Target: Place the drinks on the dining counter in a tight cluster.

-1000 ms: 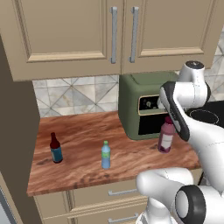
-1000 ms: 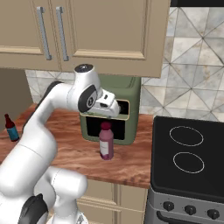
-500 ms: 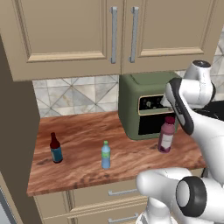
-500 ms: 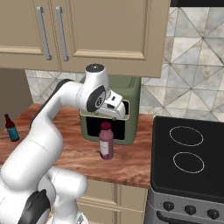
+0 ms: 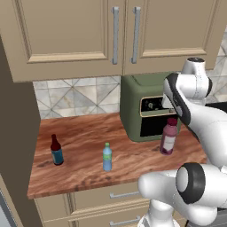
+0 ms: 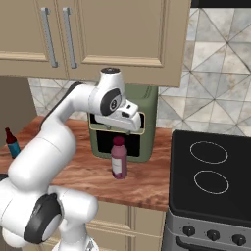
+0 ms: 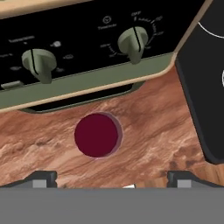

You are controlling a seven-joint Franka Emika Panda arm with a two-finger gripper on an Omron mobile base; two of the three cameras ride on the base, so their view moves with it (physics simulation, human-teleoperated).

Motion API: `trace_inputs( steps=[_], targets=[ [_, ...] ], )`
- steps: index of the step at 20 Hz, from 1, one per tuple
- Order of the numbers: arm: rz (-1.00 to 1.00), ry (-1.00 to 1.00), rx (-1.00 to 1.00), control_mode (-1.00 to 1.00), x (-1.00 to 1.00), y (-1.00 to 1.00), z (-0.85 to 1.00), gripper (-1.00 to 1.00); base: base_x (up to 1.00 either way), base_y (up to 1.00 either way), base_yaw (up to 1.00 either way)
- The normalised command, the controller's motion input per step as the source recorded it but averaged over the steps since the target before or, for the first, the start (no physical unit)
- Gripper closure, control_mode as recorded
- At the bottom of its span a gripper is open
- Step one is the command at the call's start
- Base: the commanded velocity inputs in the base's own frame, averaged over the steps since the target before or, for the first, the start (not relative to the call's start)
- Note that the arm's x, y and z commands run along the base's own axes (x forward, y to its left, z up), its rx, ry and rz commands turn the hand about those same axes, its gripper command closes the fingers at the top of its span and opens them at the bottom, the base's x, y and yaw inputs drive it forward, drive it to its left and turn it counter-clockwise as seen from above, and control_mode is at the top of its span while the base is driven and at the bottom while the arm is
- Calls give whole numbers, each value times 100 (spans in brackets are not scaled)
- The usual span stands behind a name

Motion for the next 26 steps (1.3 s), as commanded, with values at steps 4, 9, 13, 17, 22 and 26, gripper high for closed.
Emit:
trace_inputs(
  steps=[4,9,13,17,22,26],
  targets=[
    [0,1,0,-100,0,0,-7,-100,0,0,0],
    [0,0,0,-100,8,6,-21,-100,0,0,0],
    [0,0,0,-100,22,14,-17,-100,0,0,0],
    [0,0,0,-100,24,12,-14,-100,0,0,0],
    [0,0,0,-100,1,0,-12,-100,0,0,0],
    [0,1,0,-100,0,0,-19,-100,0,0,0]
  ],
)
